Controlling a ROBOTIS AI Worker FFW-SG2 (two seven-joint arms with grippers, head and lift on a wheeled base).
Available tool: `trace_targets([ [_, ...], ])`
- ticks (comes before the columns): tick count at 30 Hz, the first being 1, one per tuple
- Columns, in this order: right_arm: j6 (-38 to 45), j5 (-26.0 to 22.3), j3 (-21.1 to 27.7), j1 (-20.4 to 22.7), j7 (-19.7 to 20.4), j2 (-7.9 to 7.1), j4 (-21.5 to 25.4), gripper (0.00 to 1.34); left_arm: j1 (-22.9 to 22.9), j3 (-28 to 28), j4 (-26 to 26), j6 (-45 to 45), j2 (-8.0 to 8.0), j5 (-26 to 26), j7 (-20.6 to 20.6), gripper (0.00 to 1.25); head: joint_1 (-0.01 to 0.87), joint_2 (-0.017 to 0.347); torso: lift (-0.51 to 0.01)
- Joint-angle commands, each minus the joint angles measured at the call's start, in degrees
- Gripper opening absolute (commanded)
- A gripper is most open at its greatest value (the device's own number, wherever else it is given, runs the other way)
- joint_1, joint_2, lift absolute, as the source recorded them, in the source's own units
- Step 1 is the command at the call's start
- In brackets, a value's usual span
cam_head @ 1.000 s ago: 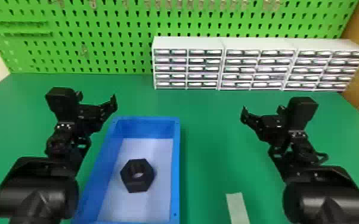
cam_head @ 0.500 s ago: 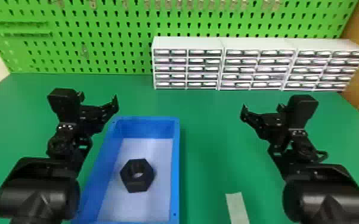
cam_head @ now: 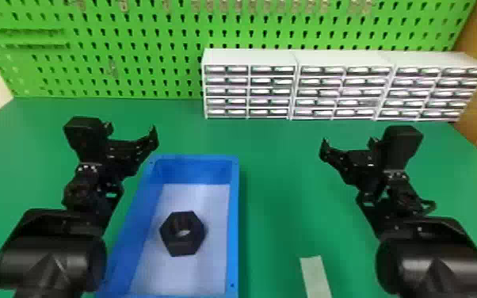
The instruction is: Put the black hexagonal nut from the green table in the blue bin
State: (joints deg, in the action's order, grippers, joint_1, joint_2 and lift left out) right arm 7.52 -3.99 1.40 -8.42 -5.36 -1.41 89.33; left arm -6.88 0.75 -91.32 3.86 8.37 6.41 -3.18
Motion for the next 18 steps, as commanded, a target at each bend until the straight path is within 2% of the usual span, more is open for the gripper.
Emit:
trace_targets([
  [1, 0.1, 0.0, -0.1, 0.0, 0.0, 0.0, 0.0, 1.27, -0.1, 0.1, 0.0, 0.0, 0.07, 0.0, 0.0, 1.01, 0.686, 0.052, -0.097],
  [18, 0.8, 0.0, -0.6, 0.0, 0.0, 0.0, 0.0, 1.27, -0.2, 1.3, 0.0, 0.2, -0.02, -0.7, -0.1, 1.01, 0.686, 0.052, -0.097],
])
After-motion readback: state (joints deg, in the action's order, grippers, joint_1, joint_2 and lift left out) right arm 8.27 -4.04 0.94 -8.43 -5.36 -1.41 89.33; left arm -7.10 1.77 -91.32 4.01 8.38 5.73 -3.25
